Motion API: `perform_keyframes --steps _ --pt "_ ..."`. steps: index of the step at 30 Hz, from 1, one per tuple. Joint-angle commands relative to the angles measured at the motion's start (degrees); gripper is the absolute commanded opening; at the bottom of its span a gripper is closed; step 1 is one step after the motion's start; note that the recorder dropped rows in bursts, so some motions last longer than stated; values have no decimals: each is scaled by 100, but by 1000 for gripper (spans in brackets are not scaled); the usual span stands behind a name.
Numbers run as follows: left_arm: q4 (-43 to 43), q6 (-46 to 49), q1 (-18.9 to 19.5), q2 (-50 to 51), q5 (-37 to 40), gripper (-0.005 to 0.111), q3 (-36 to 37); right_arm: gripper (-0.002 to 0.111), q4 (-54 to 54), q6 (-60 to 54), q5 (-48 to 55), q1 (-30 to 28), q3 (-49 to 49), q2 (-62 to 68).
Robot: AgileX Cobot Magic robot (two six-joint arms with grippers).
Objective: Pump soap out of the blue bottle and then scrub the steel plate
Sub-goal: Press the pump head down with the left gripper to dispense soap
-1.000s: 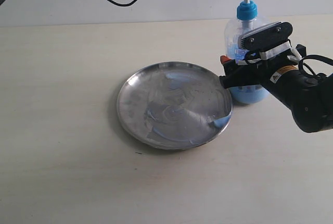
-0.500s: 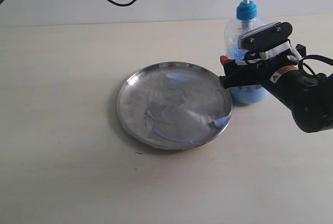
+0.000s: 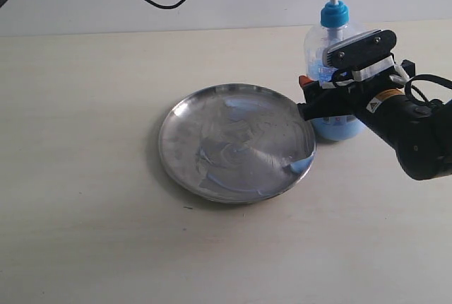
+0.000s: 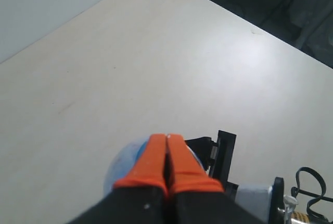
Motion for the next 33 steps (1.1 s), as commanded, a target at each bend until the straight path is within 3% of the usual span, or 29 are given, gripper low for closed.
perform_keyframes --steps 1,33 --pt "385 -93 -52 407 882 0 167 0 -177 -98 -593 11 -74 -85" --pt "518 -316 -52 626 1252 0 167 0 -177 -98 -593 11 -74 -85"
